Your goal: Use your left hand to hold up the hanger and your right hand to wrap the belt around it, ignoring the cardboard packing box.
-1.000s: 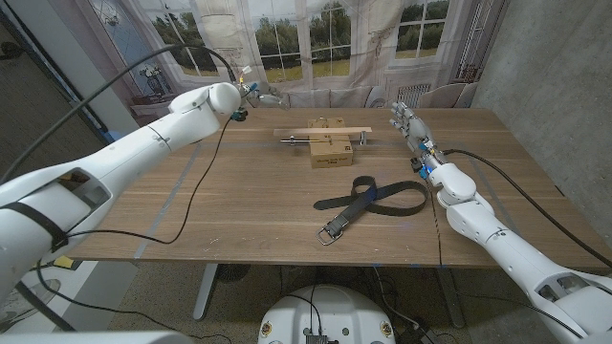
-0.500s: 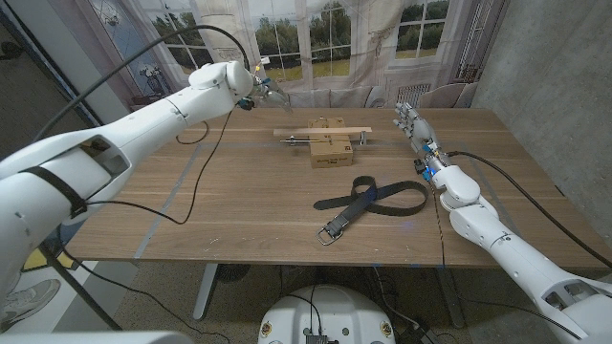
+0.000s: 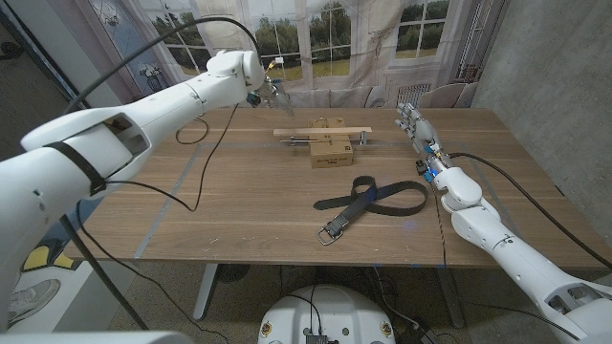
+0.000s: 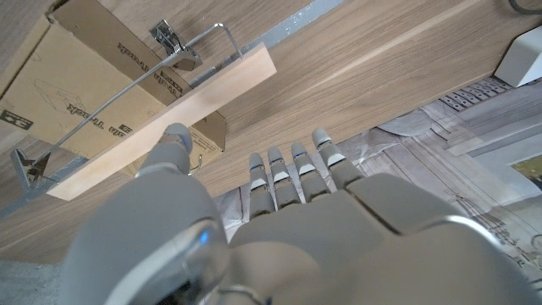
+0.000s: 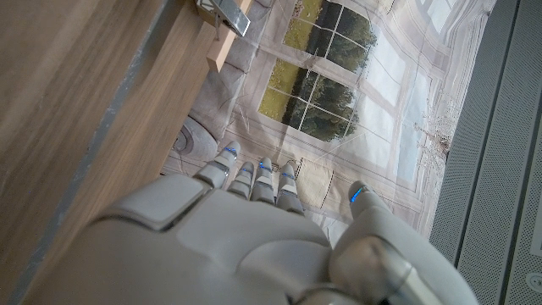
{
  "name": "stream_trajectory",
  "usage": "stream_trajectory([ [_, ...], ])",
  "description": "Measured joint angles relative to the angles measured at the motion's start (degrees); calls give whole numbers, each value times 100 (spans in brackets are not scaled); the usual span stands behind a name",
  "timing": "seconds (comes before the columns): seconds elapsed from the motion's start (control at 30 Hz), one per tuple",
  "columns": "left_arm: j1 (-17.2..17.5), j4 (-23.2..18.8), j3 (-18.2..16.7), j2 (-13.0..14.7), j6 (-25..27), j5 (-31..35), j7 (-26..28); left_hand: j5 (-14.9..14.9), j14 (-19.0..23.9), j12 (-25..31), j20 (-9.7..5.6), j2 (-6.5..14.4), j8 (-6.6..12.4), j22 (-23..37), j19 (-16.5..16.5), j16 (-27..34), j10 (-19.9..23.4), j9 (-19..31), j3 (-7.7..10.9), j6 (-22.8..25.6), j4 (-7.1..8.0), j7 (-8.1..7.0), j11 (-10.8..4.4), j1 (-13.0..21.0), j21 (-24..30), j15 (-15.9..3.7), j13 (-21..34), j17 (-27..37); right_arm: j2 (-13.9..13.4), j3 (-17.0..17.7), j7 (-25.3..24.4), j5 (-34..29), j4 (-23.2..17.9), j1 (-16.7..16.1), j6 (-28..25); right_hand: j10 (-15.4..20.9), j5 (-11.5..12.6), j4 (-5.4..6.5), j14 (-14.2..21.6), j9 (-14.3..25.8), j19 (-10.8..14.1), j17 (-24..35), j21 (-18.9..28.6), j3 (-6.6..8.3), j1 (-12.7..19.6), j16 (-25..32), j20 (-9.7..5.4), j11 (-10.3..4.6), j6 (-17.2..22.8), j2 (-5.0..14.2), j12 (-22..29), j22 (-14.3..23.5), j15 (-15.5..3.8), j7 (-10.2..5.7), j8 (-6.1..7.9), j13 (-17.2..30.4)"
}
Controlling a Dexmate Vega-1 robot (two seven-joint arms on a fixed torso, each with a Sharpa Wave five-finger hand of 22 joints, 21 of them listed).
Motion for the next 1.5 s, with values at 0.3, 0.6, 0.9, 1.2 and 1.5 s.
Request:
stream_trajectory([
  [0.3,-155,546,234,-334,-198,114,-119,21,74,0,-41,53,-87,0,103,0,113,-7,-18,-137,18,11,-9,98,0,-8,-1,0,0,11,3,27,23,-9,17,21,0,0,21,0,31,0,0,0,0,0,32,21,0,0,0,0,21,0,0,0],
  [0.6,-197,876,419,-582,-378,273,-20,21,174,22,-41,58,-87,-1,164,0,255,-19,-23,-76,24,5,-71,197,0,-31,-1,1,0,25,32,41,63,-30,58,21,0,0,41,0,31,0,0,0,0,0,31,21,21,0,0,0,42,-21,0,0],
  [0.9,-177,1060,614,-787,-518,464,113,21,235,22,-71,39,-63,-1,195,-1,286,-18,-47,64,0,-22,-103,235,0,-30,-1,1,0,52,63,89,118,-65,121,22,0,-17,41,0,31,3,0,-17,0,0,31,22,21,0,0,0,41,-21,0,0],
  [1.2,-197,1271,790,-988,-547,664,73,21,235,22,-50,52,-63,-1,216,-1,317,-2,-47,104,0,2,-133,354,0,-30,-1,1,6,78,113,140,202,-78,179,52,0,-17,41,0,31,14,0,-17,0,0,31,52,20,0,0,0,41,-21,0,0],
  [1.5,-213,1425,1004,-1165,-537,909,182,21,235,22,-62,75,-63,-1,247,-1,341,-2,-63,122,-16,20,-109,422,0,-30,-1,2,14,103,225,228,314,-76,234,52,0,-17,41,0,31,13,0,-17,0,0,31,52,20,0,0,0,41,-21,0,0],
])
